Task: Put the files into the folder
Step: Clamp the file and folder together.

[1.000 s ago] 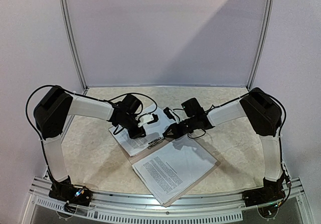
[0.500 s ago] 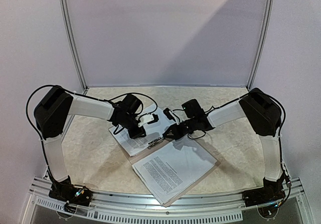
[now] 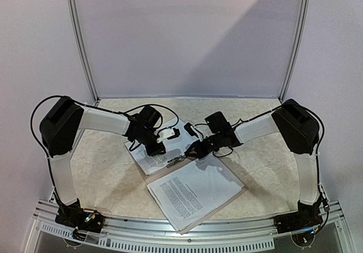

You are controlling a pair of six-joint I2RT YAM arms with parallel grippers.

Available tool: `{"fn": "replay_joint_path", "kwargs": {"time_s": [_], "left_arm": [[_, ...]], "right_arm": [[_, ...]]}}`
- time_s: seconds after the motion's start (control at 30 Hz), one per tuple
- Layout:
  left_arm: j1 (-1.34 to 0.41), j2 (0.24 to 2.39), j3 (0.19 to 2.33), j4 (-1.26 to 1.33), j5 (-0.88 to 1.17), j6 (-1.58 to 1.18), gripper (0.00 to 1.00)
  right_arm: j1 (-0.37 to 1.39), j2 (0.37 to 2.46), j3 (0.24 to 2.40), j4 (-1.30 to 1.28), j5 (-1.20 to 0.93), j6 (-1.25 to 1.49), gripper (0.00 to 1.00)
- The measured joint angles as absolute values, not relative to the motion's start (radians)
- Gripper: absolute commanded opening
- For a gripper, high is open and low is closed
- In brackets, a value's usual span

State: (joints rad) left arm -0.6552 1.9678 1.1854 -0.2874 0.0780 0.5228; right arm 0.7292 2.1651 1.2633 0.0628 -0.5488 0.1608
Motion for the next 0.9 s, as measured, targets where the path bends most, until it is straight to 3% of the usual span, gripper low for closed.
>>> {"fn": "replay_joint_path", "kwargs": {"time_s": [0.9], "left_arm": [[-0.656,2.017,1.240,-0.271,0.075,0.467,0.43]], "right_arm": [[0.743,2.115,1.185,0.088,-0.556,0.187,0.00]]}}
